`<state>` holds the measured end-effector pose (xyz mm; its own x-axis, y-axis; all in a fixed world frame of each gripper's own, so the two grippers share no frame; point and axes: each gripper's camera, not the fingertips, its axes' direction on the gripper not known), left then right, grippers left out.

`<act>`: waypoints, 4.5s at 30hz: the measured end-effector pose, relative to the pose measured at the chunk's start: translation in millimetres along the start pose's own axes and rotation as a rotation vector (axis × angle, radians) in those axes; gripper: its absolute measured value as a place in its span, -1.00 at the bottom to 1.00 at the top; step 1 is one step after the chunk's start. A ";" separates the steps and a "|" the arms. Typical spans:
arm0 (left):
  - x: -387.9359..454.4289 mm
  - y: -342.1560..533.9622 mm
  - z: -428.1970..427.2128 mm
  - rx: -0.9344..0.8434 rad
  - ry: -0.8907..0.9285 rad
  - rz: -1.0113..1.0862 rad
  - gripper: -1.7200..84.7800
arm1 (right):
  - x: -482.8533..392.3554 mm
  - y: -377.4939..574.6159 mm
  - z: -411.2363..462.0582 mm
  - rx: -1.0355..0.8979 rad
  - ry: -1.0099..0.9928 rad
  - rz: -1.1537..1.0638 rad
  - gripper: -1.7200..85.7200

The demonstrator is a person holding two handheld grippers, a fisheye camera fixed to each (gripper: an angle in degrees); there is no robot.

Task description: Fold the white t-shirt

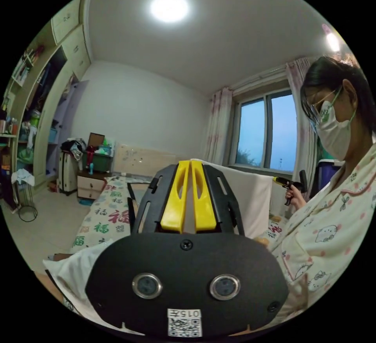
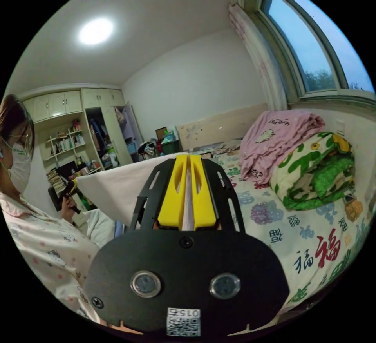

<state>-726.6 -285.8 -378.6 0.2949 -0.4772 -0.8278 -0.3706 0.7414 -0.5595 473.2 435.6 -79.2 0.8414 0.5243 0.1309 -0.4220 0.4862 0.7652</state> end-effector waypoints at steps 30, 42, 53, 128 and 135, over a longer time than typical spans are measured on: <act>-148.6 247.6 501.5 -0.968 -0.548 -0.382 -0.94 | 17.6 -51.2 523.7 -0.836 0.319 0.202 -0.90; -8.4 168.3 498.3 -0.923 -0.116 -0.201 -0.82 | 56.2 -28.4 309.9 -0.844 0.268 0.312 -0.77; 162.6 230.8 543.4 -1.260 0.112 0.092 -0.82 | 78.5 56.0 249.7 -0.979 0.277 0.364 -0.89; 87.0 205.5 772.7 -1.213 0.042 0.291 -0.71 | 203.2 103.4 542.9 -1.113 -0.048 -0.550 -0.68; 62.2 241.7 775.0 -1.301 0.085 0.277 -0.90 | 233.7 79.9 584.0 -1.164 -0.033 -0.582 -0.85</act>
<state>-115.2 229.3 -532.8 0.0355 -0.4482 -0.8933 -0.9886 -0.1467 0.0344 833.2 188.7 380.6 0.9997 0.0236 -0.0052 -0.0241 0.9609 -0.2758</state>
